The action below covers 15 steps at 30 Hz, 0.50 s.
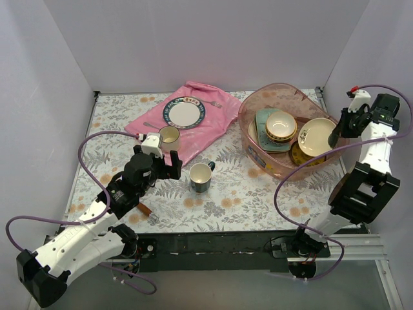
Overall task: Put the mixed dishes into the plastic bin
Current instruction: Place the plate in the plastic bin.
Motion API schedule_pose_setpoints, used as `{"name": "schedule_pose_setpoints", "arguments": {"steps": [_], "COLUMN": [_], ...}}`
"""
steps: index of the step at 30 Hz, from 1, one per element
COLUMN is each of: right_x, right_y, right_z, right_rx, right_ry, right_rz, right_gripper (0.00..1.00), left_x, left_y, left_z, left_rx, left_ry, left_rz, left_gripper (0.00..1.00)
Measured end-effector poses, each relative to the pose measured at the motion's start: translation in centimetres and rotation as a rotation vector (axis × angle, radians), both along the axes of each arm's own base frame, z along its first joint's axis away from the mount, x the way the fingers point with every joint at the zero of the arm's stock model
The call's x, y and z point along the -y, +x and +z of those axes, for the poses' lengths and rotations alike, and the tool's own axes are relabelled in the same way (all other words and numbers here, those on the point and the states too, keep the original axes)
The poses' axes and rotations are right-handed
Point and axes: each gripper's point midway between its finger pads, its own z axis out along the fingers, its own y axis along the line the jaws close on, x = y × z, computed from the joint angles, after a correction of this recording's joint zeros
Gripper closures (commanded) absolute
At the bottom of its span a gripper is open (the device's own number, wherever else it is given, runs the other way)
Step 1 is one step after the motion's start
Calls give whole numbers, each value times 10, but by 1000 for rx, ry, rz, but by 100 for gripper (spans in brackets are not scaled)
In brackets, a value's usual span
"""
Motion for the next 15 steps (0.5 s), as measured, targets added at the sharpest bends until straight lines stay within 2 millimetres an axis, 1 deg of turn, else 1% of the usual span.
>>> {"name": "schedule_pose_setpoints", "arguments": {"steps": [5, 9, 15], "right_x": [-5, -4, -5], "right_y": [6, 10, 14], "right_z": [-12, -21, -47], "right_rx": [-34, -54, -124], "right_ry": [-38, -63, -69], "right_rz": [18, 24, 46], "right_gripper": [99, 99, 98], "left_x": [-1, -1, -2], "left_y": [0, 0, 0], "left_z": [-1, -1, -1], "left_rx": [-3, -3, -2], "left_ry": [5, 5, 7], "left_rz": [5, 6, 9], "left_gripper": [2, 2, 2]}}
